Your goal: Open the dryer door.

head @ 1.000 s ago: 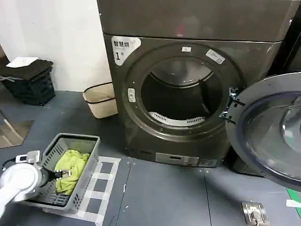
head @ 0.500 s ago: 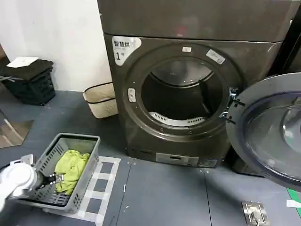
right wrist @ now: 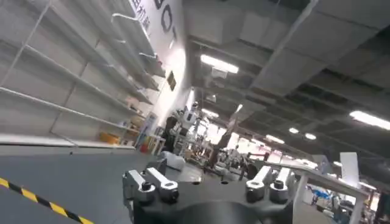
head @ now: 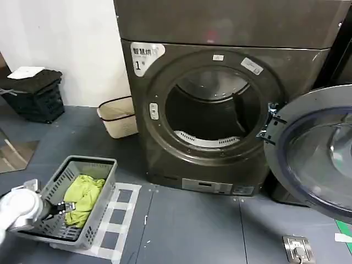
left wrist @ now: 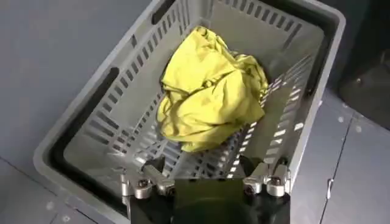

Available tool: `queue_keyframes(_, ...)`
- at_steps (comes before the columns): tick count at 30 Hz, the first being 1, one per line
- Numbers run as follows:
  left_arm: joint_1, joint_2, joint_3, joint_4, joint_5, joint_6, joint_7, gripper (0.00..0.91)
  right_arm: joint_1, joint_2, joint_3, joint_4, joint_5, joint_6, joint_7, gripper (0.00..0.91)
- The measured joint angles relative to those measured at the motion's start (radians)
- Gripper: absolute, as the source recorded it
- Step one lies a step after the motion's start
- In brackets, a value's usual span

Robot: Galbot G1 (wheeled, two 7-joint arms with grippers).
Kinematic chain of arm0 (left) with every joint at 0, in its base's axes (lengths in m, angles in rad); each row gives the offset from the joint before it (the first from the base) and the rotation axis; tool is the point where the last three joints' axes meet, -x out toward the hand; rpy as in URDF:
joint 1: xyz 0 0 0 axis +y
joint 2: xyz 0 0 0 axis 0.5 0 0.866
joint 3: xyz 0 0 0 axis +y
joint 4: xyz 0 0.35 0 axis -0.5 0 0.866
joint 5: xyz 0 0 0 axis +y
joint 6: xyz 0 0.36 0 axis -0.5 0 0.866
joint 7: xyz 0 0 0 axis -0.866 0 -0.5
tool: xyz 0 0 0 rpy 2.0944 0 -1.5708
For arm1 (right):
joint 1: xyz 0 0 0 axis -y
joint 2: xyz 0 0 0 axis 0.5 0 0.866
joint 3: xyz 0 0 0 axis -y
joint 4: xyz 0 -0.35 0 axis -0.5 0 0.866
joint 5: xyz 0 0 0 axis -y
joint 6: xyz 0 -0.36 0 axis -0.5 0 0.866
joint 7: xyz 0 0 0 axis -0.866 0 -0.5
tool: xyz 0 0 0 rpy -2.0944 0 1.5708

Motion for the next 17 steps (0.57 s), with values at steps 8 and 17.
queue_keyframes(8, -0.004, 0.008, -0.002, -0.003, -0.012, 0.000, 0.000, 0.907, 0.000, 0.000, 0.003, -0.004, -0.004, 0.000, 0.000, 0.907)
queue_keyframes(17, -0.003, 0.015, -0.008, -0.012, -0.027, 0.000, -0.010, 0.907, 0.001, 0.002, 0.003, 0.000, -0.006, 0.001, -0.002, 0.907)
